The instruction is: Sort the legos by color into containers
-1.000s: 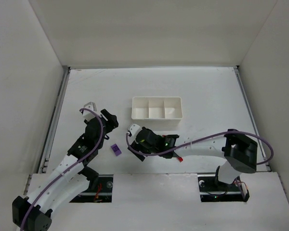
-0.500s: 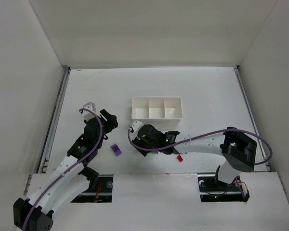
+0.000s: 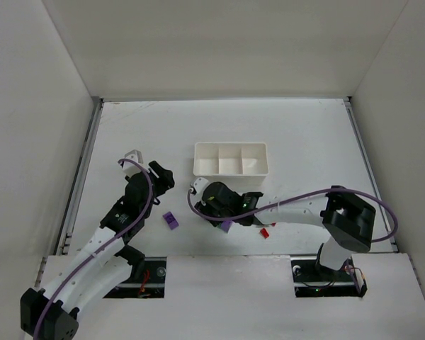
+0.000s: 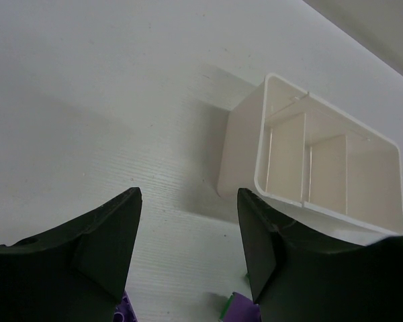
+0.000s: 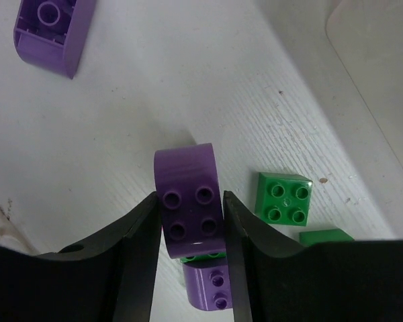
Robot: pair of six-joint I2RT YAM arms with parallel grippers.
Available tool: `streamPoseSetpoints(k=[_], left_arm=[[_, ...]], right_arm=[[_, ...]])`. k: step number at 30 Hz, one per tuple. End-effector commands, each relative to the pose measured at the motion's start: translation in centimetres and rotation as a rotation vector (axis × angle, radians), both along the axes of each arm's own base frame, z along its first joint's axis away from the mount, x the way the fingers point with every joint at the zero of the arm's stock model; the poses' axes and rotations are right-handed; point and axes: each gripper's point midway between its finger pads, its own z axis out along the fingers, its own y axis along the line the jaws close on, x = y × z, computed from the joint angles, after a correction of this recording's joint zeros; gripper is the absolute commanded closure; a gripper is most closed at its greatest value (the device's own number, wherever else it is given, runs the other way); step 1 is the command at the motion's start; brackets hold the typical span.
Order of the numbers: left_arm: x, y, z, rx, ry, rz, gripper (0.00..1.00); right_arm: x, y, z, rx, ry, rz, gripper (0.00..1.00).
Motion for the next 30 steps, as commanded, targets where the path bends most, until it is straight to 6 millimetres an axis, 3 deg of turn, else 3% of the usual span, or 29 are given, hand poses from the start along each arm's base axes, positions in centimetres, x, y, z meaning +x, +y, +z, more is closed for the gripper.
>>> streamPoseSetpoints(k=[1, 5, 10, 17, 23, 30], left_arm=[[0.5, -0.1, 1.8, -0.017, -0.059, -0.001, 0.44], [0.2, -0.4, 2.2, -0.023, -0.065, -0.021, 0.44], [-1.3, -1.7, 2.1, -0.053, -0.068, -0.102, 0.44], [-4.6, -5.7, 1.0, -0.148, -0.064, -0.304, 0.37], [-6.2, -9.9, 1.5, -0.214, -0.094, -0.434, 0.25], [-5.6, -12.8, 1.8, -0.189, -0.13, -0.462, 0.24]], right_arm=[[1.2, 1.0, 2.2, 0.11, -0.02, -0.033, 0.6], [3.3, 0.2, 4.2, 0.179, -0.018, -0.121, 0.67], [6.4, -1.2, 8.6, 0.31, -0.022, -0.245, 0.69], [9.7, -2.4, 12.7, 0.48, 0.035, -0.385, 0.71], [10.6, -1.6, 15.6, 0.558, 0.041, -0.41, 0.71], [10.6, -0.7, 17.2, 0.629, 0.082, -0.427, 0.71]])
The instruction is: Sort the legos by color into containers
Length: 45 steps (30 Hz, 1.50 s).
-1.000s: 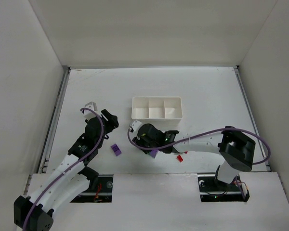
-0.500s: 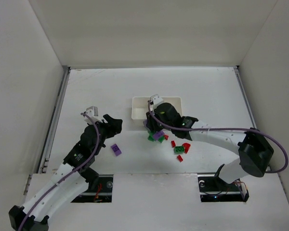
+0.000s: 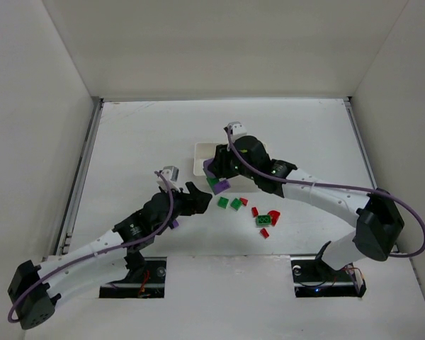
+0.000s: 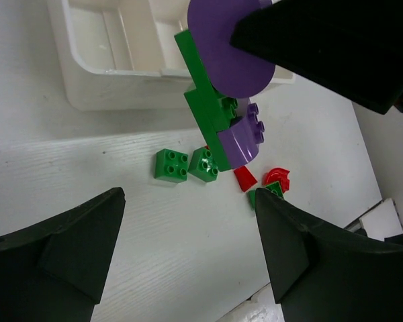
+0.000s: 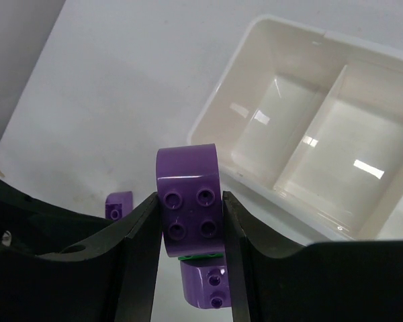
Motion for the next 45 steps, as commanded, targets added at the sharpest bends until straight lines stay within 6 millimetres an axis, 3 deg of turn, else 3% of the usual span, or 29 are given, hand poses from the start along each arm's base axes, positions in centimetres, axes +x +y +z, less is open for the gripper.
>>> streamPoseSetpoints(k=[1, 10, 27, 36, 39, 45], left_arm=[[1.3, -1.2, 3.1, -0.093, -0.098, 0.03, 0.23], [2.8, -2.1, 2.9, -0.128, -0.119, 0.063, 0.23], [3.0, -2.2, 2.0, -0.128, -0.137, 0.098, 0.48], [3.3, -2.3, 1.8, -0.129, -0.138, 0.102, 0.48], [3.4, -2.3, 1.8, -0.137, -0.139, 0.108, 0.52], [3.5, -2.3, 1.7, -0.161, -0.15, 0.111, 0.72]], right_arm=[[0.3, 1.6, 3.6, 0.12, -0.024, 0.002, 0.71], [-1.4, 2.6, 3.0, 0.188, 0.017, 0.021, 0.71], [-2.0, 2.4, 4.7, 0.282, -0.008, 0.016, 0.7], [-2.4, 2.0, 5.3, 0.317, -0.012, 0.026, 0.7], [-2.5, 1.9, 4.7, 0.31, -0.004, 0.024, 0.7], [-2.3, 1.4, 4.5, 0.321, -0.003, 0.008, 0.7]])
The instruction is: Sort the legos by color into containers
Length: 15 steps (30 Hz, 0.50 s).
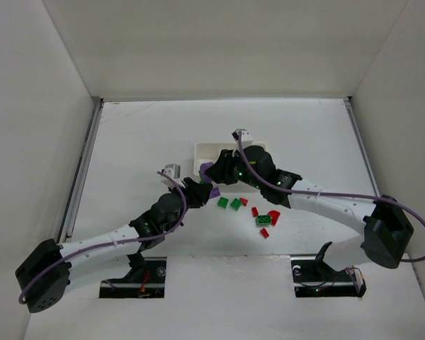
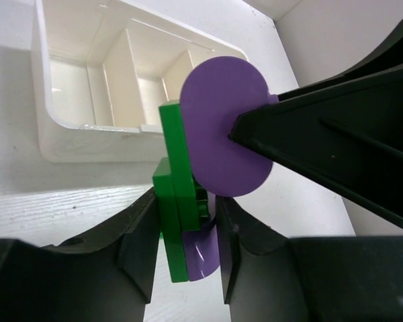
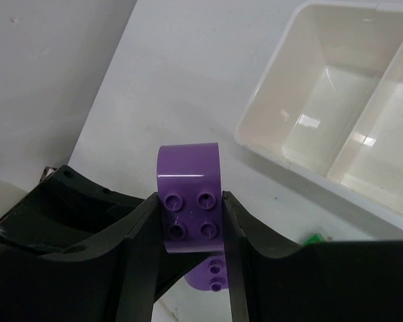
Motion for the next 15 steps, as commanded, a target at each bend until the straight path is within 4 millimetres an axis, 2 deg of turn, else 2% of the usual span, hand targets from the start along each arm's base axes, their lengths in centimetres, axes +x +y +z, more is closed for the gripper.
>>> streamPoseSetpoints(k=[1, 6, 10, 15], left_arm=[[0.2, 0.1, 1.1, -0.049, -0.04, 0.012, 0.73], [-0.2, 0.5, 0.8, -0.049, -0.04, 0.009, 0.79], [-0.2, 0.9, 1.1, -0.059, -0.047, 0.015, 0.8], [0.1, 1.1, 1.4, -0.058, -0.046, 0.026, 0.8]], right_arm=[[0.6, -0.1, 3.5, 0.108, -0.061, -0.013, 0.7], [1.9, -1.9, 4.2, 0.132, -0.069, -0.052, 0.7], [2.6, -3.4, 4.6, 0.143, -0.076, -0.083, 0.7], [5.0, -7.7, 3.3, 0.111, -0.084, -0.213, 0.7]])
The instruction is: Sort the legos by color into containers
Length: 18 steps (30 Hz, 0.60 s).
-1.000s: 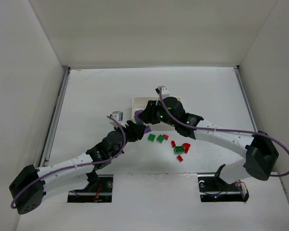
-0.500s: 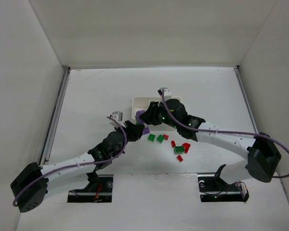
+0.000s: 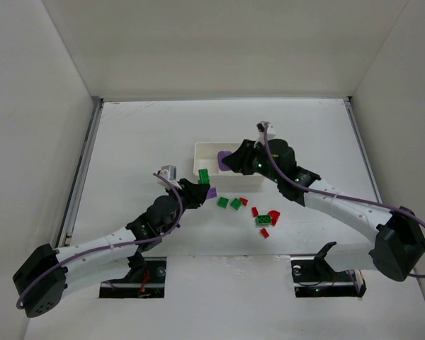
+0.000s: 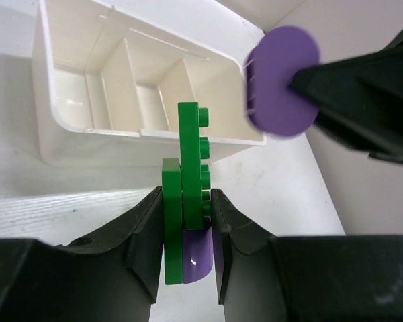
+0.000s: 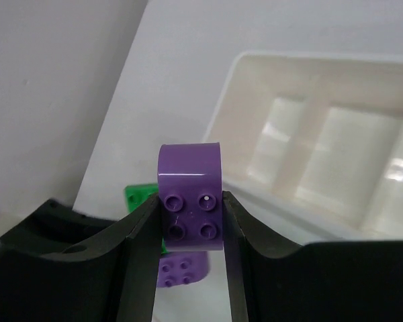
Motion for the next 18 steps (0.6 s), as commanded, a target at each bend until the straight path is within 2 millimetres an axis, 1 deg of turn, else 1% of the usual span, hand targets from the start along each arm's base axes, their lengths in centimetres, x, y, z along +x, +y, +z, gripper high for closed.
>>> streamPoseSetpoints(k=[1, 4, 6, 12, 16, 18], left_arm=[[0.4, 0.5, 0.8, -0.018, -0.02, 0.025, 0.8], [0.5, 0.4, 0.5, -0.009, -0.013, 0.023, 0.8], [0.5, 0.3, 0.5, -0.008, -0.012, 0.023, 0.8], [0.5, -0.1, 1.6, -0.036, -0.022, 0.016, 0.79], [0.5, -0.2, 2.1, -0.06, -0.019, 0.017, 0.79], [0.5, -0.3, 2.2, -0.072, -0.011, 0.017, 0.79]], right_arm=[[2.9, -3.8, 1.4, 0.026, -0.07, -0.139, 0.7], [3.2, -4.9, 1.0, 0.037, -0.061, -0.153, 0.7], [3.9, -6.2, 0.3, 0.016, -0.059, -0.196, 0.7], [6.9, -11.1, -3.5, -0.125, -0.031, -0.399, 0.7], [8.2, -12.9, -4.4, -0.225, -0.045, -0.481, 0.69], [8.5, -13.3, -5.1, -0.271, -0.039, -0.498, 0.68]])
